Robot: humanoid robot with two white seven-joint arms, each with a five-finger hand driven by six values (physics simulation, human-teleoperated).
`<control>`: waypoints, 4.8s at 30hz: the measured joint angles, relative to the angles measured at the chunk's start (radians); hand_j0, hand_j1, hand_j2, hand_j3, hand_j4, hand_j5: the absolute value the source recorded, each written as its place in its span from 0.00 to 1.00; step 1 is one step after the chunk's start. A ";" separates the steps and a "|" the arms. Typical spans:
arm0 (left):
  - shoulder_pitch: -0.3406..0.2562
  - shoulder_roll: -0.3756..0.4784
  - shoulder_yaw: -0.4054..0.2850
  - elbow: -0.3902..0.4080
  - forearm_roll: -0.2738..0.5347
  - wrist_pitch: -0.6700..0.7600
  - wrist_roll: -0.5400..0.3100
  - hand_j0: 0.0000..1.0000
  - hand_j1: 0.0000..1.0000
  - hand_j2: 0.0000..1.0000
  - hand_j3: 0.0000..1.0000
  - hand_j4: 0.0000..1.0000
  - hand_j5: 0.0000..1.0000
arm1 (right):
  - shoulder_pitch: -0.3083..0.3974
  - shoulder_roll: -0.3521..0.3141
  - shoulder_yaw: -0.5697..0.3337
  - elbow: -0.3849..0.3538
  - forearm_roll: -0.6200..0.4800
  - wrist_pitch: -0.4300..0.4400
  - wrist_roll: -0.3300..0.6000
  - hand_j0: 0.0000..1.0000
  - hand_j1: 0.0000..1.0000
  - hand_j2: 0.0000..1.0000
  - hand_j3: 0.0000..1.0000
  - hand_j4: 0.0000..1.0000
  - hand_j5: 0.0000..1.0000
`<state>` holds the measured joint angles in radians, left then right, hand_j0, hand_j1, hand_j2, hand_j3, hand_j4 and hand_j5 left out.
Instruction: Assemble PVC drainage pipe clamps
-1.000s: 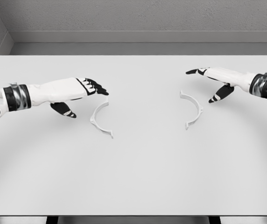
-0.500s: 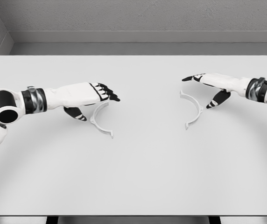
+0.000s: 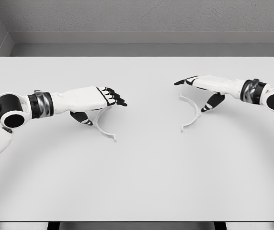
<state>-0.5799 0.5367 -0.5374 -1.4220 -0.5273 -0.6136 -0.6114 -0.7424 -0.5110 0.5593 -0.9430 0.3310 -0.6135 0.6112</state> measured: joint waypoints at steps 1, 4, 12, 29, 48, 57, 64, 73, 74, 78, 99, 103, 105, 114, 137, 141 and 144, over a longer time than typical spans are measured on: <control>0.002 -0.001 0.000 0.000 -0.002 0.000 0.000 1.00 1.00 1.00 1.00 1.00 1.00 | 0.002 0.001 0.000 -0.006 -0.001 0.001 0.000 1.00 1.00 1.00 1.00 1.00 1.00; 0.043 -0.014 -0.001 -0.001 -0.006 0.000 0.000 1.00 1.00 1.00 1.00 1.00 1.00 | 0.000 0.013 0.011 -0.021 -0.001 0.001 0.000 1.00 1.00 1.00 1.00 1.00 1.00; 0.038 0.024 0.048 -0.010 -0.003 0.000 0.000 1.00 1.00 1.00 1.00 1.00 1.00 | -0.012 0.030 0.022 -0.046 -0.001 0.001 0.000 1.00 1.00 1.00 1.00 1.00 1.00; 0.044 -0.018 0.060 -0.004 -0.040 0.000 0.000 1.00 1.00 1.00 1.00 1.00 1.00 | -0.086 0.059 -0.015 0.185 0.001 0.000 0.000 1.00 1.00 1.00 1.00 1.00 1.00; 0.064 -0.052 0.067 0.008 -0.072 0.000 0.000 1.00 1.00 1.00 1.00 1.00 1.00 | -0.100 0.159 -0.009 0.215 0.035 0.000 0.000 1.00 1.00 1.00 1.00 1.00 1.00; 0.038 -0.042 0.073 0.005 -0.079 0.000 0.000 1.00 1.00 1.00 1.00 1.00 1.00 | -0.100 0.198 -0.005 0.184 0.038 0.000 0.000 1.00 1.00 1.00 1.00 1.00 1.00; 0.083 -0.046 0.065 0.006 -0.088 0.000 0.000 1.00 1.00 1.00 1.00 1.00 1.00 | -0.095 0.220 0.003 0.170 0.038 0.001 0.000 1.00 1.00 1.00 1.00 1.00 1.00; 0.075 -0.057 0.069 0.006 -0.109 0.000 0.000 1.00 1.00 1.00 1.00 1.00 1.00 | -0.112 0.228 0.012 0.156 0.038 0.000 0.000 1.00 1.00 1.00 1.00 1.00 1.00; 0.075 -0.059 0.069 0.006 -0.114 0.000 0.000 1.00 1.00 1.00 1.00 1.00 1.00 | -0.117 0.226 0.010 0.159 0.039 0.000 0.000 1.00 1.00 1.00 1.00 1.00 1.00; 0.075 -0.084 0.067 0.007 -0.138 0.000 0.000 1.00 1.00 1.00 1.00 1.00 1.00 | -0.123 0.226 0.009 0.180 0.055 0.000 0.000 1.00 1.00 1.00 1.00 1.00 1.00; 0.045 -0.176 0.065 0.012 -0.177 0.000 0.000 1.00 1.00 1.00 1.00 1.00 1.00 | -0.123 0.294 0.009 0.194 0.128 0.000 0.000 1.00 1.00 1.00 1.00 1.00 1.00; 0.045 -0.176 0.069 0.011 -0.191 0.000 0.000 1.00 1.00 1.00 1.00 1.00 1.00 | -0.158 0.293 -0.029 0.279 0.143 0.001 0.000 1.00 1.00 1.00 1.00 1.00 1.00; 0.043 -0.168 0.073 0.002 -0.188 0.000 0.000 1.00 1.00 1.00 1.00 1.00 1.00 | -0.166 0.298 -0.047 0.314 0.148 0.000 0.000 1.00 1.00 1.00 1.00 1.00 1.00; 0.052 -0.019 0.140 -0.025 -0.093 0.000 0.000 1.00 1.00 1.00 1.00 1.00 1.00 | -0.178 0.361 -0.064 0.357 0.153 0.000 0.000 1.00 1.00 1.00 1.00 1.00 1.00; 0.117 0.186 0.258 -0.045 0.175 -0.001 0.000 1.00 1.00 1.00 1.00 1.00 1.00 | -0.183 0.446 0.006 0.329 0.164 0.000 0.000 1.00 1.00 1.00 1.00 1.00 1.00; 0.126 0.236 0.261 -0.045 0.300 0.000 0.000 1.00 1.00 1.00 1.00 1.00 1.00 | -0.183 0.444 0.010 0.330 0.169 0.000 0.000 1.00 1.00 1.00 1.00 1.00 1.00; 0.127 0.247 0.261 -0.045 0.325 0.000 0.000 1.00 1.00 1.00 1.00 1.00 1.00 | -0.189 0.437 0.008 0.331 0.169 0.000 0.000 1.00 1.00 1.00 1.00 1.00 1.00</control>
<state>-0.4525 0.7838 -0.2769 -1.4667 -0.2021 -0.6136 -0.6114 -0.9311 -0.0740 0.5677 -0.6123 0.4999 -0.6135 0.6113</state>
